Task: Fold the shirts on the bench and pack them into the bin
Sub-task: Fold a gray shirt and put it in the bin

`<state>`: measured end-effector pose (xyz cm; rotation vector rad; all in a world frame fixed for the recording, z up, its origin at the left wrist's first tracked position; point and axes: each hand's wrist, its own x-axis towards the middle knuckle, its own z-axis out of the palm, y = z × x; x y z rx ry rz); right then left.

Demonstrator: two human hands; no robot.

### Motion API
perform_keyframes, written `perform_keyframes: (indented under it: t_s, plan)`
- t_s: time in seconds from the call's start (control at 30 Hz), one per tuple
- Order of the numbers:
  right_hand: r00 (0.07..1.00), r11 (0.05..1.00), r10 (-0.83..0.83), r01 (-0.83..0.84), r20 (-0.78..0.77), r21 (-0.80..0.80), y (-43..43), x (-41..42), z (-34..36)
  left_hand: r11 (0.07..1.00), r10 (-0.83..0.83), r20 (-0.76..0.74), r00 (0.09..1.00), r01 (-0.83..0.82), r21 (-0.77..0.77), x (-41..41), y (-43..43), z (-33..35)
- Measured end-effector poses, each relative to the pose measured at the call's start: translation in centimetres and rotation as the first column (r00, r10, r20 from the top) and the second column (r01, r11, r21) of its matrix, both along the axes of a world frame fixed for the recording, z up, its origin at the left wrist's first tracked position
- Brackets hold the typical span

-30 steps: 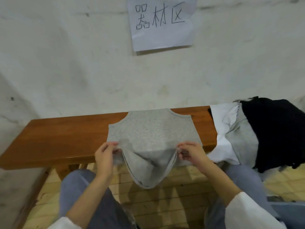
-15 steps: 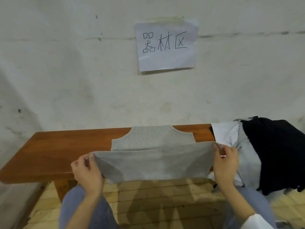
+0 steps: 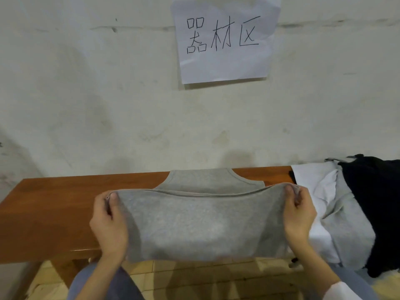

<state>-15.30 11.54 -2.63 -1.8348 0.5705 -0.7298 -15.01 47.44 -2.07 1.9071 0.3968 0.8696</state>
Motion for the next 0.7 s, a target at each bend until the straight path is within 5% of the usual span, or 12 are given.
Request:
perform_keyframes:
  t_s: [0.2, 0.37, 0.5, 0.57, 0.63, 0.7]
  plan:
    - [0.954, 0.961, 0.069, -0.143, -0.292, -0.238, -1.5, 8.4, -3.8, 0.942, 0.017, -0.254, 0.967, 0.07, 0.328, 8.3, 1.9, -4.7]
    - [0.879, 0.863, -0.037, -0.211, -0.475, -0.459, -2.1, 10.6, -5.5, 0.84, 0.1, -0.43, 0.897, 0.156, 0.52, 10.1, 2.1, -7.7]
    - [0.861, 0.829, -0.094, -0.21, -0.5, -0.518, -1.2, 10.7, -5.1, 0.865, 0.095, -0.42, 0.903, 0.134, 0.483, 9.8, 1.4, -6.8]
    - [0.903, 0.786, -0.097, -0.189, -0.419, -0.588, -0.2, 9.8, -4.5, 0.787, 0.101, -0.399, 0.911, 0.172, 0.592, 8.9, 0.8, -6.4]
    - [0.947, 0.717, 0.03, -0.244, -0.32, -0.653, 1.3, 8.2, -4.1, 0.709, 0.02, -0.406, 0.914, 0.273, 0.65, 7.3, -0.6, -6.1]
    - [0.86, 0.595, 0.207, -0.489, -0.465, -0.638, 3.0, 5.9, -4.6, 0.623, -0.117, -0.572, 0.812, 0.509, 0.595, 5.5, -2.5, -6.0]
